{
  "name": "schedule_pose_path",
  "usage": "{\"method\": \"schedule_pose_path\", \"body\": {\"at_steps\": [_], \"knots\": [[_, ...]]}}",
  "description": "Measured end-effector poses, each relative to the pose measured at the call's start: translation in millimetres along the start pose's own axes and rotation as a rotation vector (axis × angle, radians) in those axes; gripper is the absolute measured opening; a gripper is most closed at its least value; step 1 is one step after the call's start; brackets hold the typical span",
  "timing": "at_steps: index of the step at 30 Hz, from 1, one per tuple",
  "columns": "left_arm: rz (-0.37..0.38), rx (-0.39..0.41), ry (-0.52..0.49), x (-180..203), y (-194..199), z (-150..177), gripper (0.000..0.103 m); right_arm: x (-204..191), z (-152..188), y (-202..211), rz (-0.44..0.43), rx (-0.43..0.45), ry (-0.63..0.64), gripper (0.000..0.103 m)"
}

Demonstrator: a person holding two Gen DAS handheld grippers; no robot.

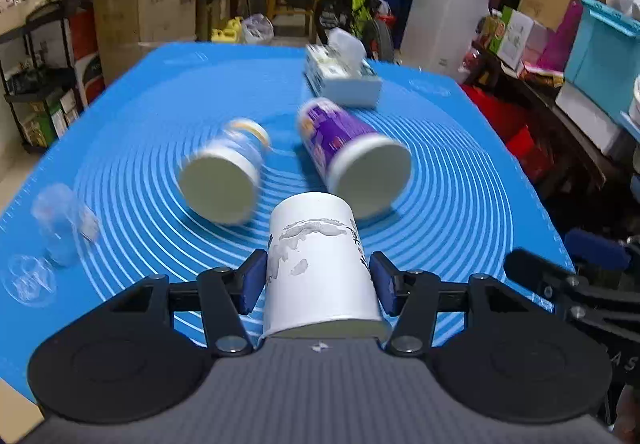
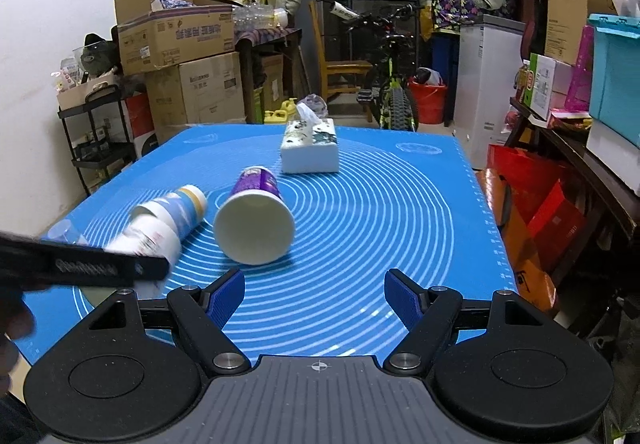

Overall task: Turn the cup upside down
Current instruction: 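Lift the white paper cup with the right tool and pull it back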

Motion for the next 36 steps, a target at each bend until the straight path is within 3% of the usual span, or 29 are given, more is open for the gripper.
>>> {"method": "schedule_pose_path", "body": {"at_steps": [13,14,15,18,36], "knots": [[0.002,-0.052,-0.068,19,-20,30,0.061,8,11,-10,-0.009,-0.033,-0.017,0.080],[0.003,-0.055,-0.072,19,-20,30,0.065,8,11,-10,-0.009,-0.035,-0.017,0.080],[0.001,-0.059,-0.076,20,-20,31,0.074,8,12,-11,-0.010,-0.037,-0.018,0.080],[-0.017,-0.047,-0.074,19,-21,32,0.084,7,12,-11,-0.009,-0.037,-0.017,0.080],[0.006,-0.034,-0.062,22,-10,28,0.091,10,9,-2,0.008,-0.020,-0.015,0.080]]}}
Point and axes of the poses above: each gripper's, at about its wrist camera, not at the fingertips, and y roughly against the way its jaws point, x to its right, z to its underside, the point moved 1 cm from there along -y, roughly the way its jaws point, and after that the axes turned 10 degrees about y, right-handed, at the moved point
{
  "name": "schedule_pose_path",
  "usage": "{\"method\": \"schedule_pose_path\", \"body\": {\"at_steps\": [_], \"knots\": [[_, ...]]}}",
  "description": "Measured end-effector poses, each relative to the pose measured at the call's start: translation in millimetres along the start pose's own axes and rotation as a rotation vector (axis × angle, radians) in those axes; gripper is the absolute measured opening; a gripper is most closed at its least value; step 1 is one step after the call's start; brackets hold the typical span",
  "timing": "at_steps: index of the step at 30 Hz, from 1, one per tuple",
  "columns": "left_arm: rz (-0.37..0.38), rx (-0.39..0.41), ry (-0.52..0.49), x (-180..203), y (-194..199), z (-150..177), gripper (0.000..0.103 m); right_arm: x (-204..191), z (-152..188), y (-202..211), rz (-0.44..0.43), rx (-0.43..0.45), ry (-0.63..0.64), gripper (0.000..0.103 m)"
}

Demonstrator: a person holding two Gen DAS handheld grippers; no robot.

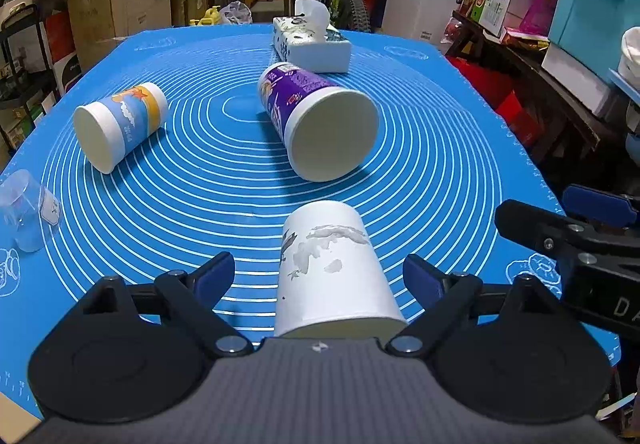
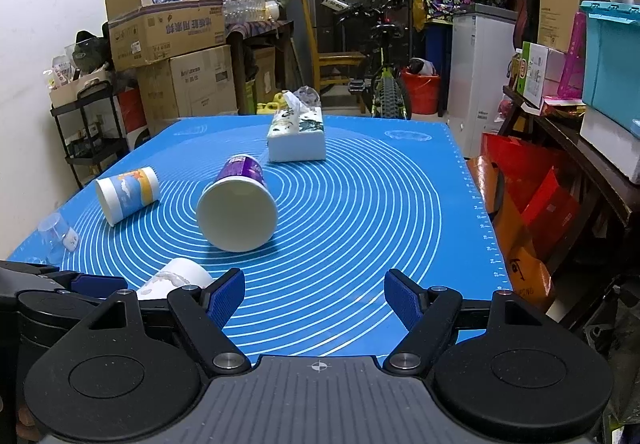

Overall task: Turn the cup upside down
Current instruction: 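Lift the white paper cup with the right tool and pull it back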

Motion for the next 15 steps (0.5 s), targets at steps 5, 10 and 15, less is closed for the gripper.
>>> {"method": "schedule_pose_path", "body": {"at_steps": [5,10,15], "knots": [[0.007,0.035,0.006,-4,13,-6,0.092,2,-4,7,-0.001,0.009,-0.002,0.080],[-0.033,0.086,0.005,-21,28,-15,0.094,-4,-15,9,-0.033,-0.007,0.011,0.080],[-0.079,0.104,0.039,-50,31,-25,0.094,-23,-33,1,-0.090,-0.054,0.051,0.081]]}}
Point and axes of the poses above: each gripper's, at about its wrist camera, not at the fingertips, and y roughly against the way its jaws point, x to its right, z to its underside, the point moved 1 cm from there along -y, roughly the way its jaws point, and after that the axes turned 10 degrees about y, right-handed, at the moved point
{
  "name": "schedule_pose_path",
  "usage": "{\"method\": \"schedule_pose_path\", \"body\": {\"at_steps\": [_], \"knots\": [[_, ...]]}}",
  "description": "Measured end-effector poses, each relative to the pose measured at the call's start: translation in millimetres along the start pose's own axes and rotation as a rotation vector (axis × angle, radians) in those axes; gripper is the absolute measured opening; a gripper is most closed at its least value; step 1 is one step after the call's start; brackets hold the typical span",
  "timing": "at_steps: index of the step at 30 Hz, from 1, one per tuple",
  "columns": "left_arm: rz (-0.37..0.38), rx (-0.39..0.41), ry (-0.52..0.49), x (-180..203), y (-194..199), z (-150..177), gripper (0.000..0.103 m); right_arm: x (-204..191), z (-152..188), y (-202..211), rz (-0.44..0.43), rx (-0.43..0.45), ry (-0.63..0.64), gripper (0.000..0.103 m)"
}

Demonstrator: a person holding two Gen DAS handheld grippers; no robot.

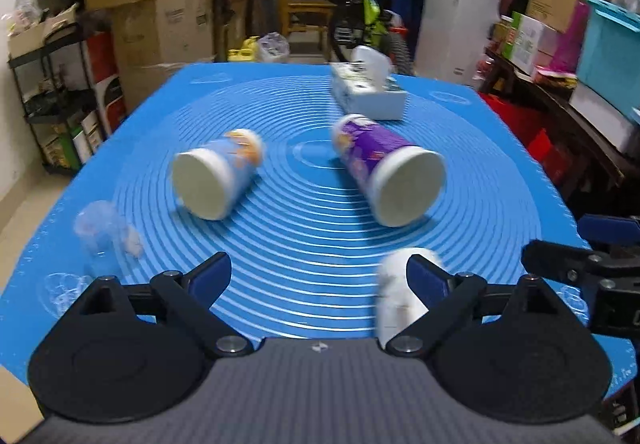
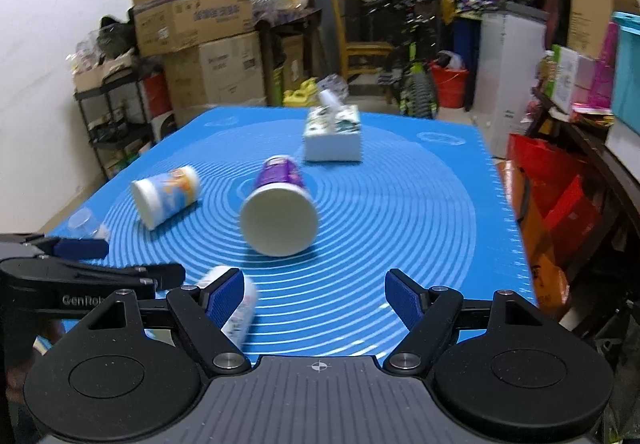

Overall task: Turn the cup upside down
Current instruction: 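Lift the white paper cup with the right tool and pull it back, then rotate the right tool to turn the white paper cup mouth-down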

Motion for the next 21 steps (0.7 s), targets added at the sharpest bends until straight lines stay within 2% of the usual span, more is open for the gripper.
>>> {"method": "schedule_pose_path", "body": {"at_steps": [8,15,19,20,21], "knots": [[-0.069,-0.012,0.012,-39,-14,-3,0.094,-27,-30,-44,-0.121,-0.149,0.020,0.081],[-0.090,-0.033,0.025,-62,-24,-2,0.094,-39,-44,-96,-0.222,-0.361,-0.028,0.081],[-0.085,-0.040,0.041,-71,-26,-2,0.094,-45,-45,-120,-0.236,-0.462,-0.061,0.080],[-0.083,-0.039,0.040,-71,-26,-1,0.094,-45,-45,-125,-0.241,-0.482,-0.066,0.079],[-0.082,-0.038,0.037,-72,-26,-1,0.094,-46,-44,-129,-0.246,-0.505,-0.068,0.073]]}}
Point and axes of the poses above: each gripper's, at about its wrist camera, not at the fingertips, and y roughly against the way its jaws point, x to its right, z to its underside, the point moved 1 cm from there along -y, roughly the way its jaws point, and after that the axes turned 10 degrees about y, right-handed, at the moved point
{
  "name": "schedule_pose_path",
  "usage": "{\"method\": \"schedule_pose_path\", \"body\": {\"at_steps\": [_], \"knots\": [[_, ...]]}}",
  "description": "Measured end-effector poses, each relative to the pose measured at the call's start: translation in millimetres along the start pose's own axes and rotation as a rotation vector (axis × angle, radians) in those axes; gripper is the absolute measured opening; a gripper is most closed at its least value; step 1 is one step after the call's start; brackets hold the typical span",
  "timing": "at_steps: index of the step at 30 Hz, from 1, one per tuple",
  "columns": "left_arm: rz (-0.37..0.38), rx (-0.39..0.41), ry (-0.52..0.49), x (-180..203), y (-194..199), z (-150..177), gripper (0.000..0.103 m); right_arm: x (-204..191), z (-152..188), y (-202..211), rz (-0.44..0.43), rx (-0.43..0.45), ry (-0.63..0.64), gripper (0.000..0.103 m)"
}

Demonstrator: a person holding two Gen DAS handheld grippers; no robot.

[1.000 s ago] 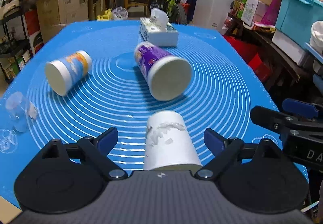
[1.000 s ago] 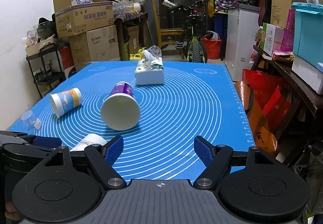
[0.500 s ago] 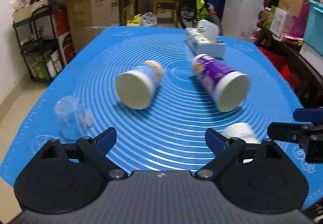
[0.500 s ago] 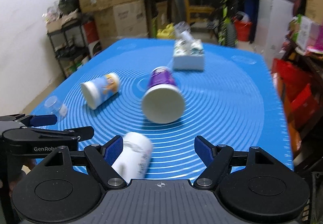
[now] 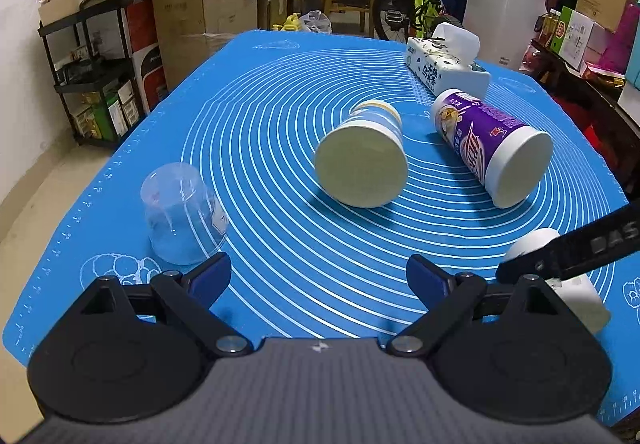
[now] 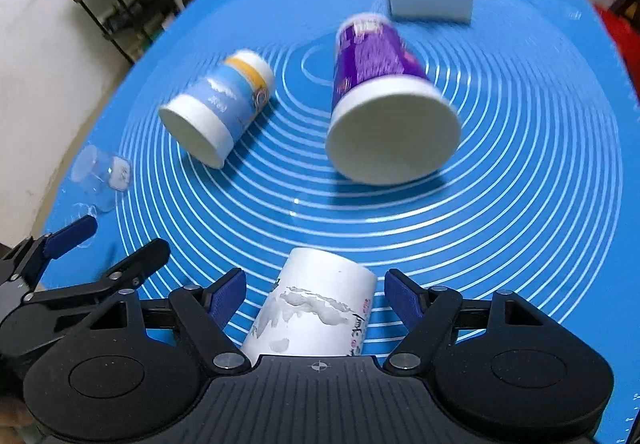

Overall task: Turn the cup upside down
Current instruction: 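Rotate the right tool to turn the white paper cup mouth-down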

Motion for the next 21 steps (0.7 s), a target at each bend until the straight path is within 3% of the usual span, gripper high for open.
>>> {"method": "schedule_pose_path", "body": {"at_steps": [2,6,9,12,17,19,21], "knots": [[0.003,-0.002,-0.004,1,0,1,0.094,-2,0,-6,0.004,-0.038,0.000,0.064],[0.020,-0.007,0.003,1,1,2,0.094,-6,4,-2,0.022,-0.001,0.015,0.062],[0.034,-0.004,0.008,2,3,3,0.094,-10,12,12,0.073,0.114,0.047,0.062],[0.054,0.000,0.013,5,5,4,0.094,-18,27,27,0.207,0.281,0.110,0.062],[0.089,0.005,0.016,13,8,8,0.094,-19,59,36,0.338,0.590,0.152,0.062],[0.089,0.006,0.006,16,8,9,0.094,-24,72,28,0.423,0.657,0.227,0.062],[0.089,0.006,-0.001,17,8,11,0.094,-25,82,21,0.450,0.684,0.267,0.062]]}}
Point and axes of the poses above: each gripper's, at about its wrist camera, not at the fingertips, and y roughly against the way its jaws point, x to its right, z to its underside, the point moved 1 cm from there along -y, roughly the way its jaws point, and after that the axes turned 10 degrees about y, right-handed, at the moved point
